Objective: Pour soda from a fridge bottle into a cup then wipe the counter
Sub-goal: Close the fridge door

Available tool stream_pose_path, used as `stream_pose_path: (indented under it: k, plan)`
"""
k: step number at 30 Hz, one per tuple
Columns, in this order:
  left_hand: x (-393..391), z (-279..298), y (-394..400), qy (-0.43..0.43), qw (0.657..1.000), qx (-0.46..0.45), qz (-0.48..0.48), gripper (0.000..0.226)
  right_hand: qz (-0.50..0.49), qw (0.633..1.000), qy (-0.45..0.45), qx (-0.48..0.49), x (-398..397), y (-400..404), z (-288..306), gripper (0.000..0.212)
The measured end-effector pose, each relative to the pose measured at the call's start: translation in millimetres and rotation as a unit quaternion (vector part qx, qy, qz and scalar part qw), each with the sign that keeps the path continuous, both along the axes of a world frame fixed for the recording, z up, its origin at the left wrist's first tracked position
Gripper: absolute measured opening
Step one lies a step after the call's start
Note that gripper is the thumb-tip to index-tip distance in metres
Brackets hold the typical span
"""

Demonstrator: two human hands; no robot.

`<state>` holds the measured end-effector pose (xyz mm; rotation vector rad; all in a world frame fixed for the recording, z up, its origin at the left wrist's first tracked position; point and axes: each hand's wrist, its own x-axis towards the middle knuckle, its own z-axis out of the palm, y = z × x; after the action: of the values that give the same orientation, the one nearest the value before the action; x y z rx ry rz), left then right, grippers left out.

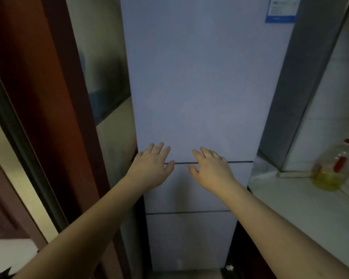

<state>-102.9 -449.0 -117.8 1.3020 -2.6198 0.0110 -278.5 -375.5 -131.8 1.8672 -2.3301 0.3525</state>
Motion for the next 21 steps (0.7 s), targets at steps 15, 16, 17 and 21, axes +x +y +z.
stream_pose_path:
  k: [15,16,17,21]
  plan:
    - [-78.0,-23.4,135.7,-0.024,0.989,0.03,-0.142,0.06,-0.124,0.992,-0.009,0.013,-48.1,168.3,-25.0,0.06]
    - [-85.9,-24.0,147.0,-0.015,0.987,0.042,-0.157,0.059,-0.132,0.991,-0.008,0.008,-53.5,182.3,-26.3,0.059]
    - [-93.9,-24.9,159.2,-0.005,0.983,0.06,-0.171,0.059,-0.14,0.99,-0.008,0.005,-58.8,197.3,-27.4,0.059]
    - [-126.2,-35.4,215.7,-0.006,0.976,0.073,-0.204,0.059,-0.17,0.985,-0.013,0.012,-78.2,266.1,-32.8,0.057]
